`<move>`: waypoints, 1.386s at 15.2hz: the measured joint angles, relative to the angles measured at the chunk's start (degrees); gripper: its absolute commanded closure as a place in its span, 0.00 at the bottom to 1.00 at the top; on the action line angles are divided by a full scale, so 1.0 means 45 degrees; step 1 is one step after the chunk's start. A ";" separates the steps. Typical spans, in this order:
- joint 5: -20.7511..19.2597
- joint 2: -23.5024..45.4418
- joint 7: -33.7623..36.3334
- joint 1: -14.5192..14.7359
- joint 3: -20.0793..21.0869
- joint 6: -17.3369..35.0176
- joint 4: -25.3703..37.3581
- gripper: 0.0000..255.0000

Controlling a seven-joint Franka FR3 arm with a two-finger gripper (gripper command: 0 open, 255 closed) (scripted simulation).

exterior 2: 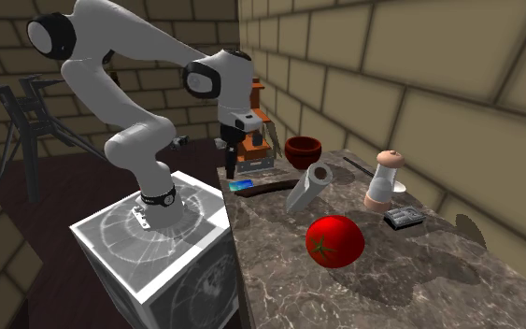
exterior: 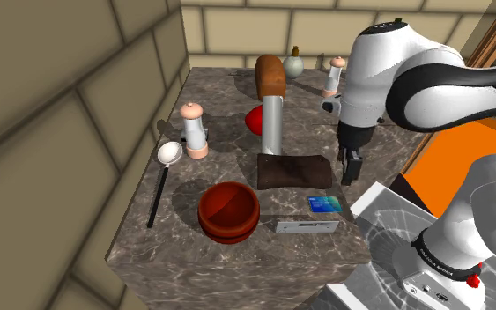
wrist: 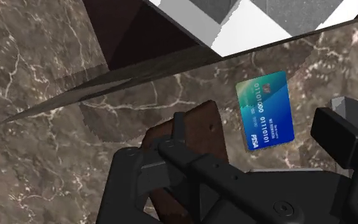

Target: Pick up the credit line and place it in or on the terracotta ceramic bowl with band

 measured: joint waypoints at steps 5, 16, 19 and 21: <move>0.0103 0.0295 -0.1379 0.1105 0.0310 0.1091 -0.1189 0.00; 0.0149 0.0868 -0.1453 0.1207 0.0402 0.2702 -0.2253 0.00; 0.0150 0.0873 -0.1452 0.1208 0.0403 0.2714 -0.2259 1.00; 0.0102 0.0848 -0.1450 0.1197 0.0396 0.2721 -0.2221 1.00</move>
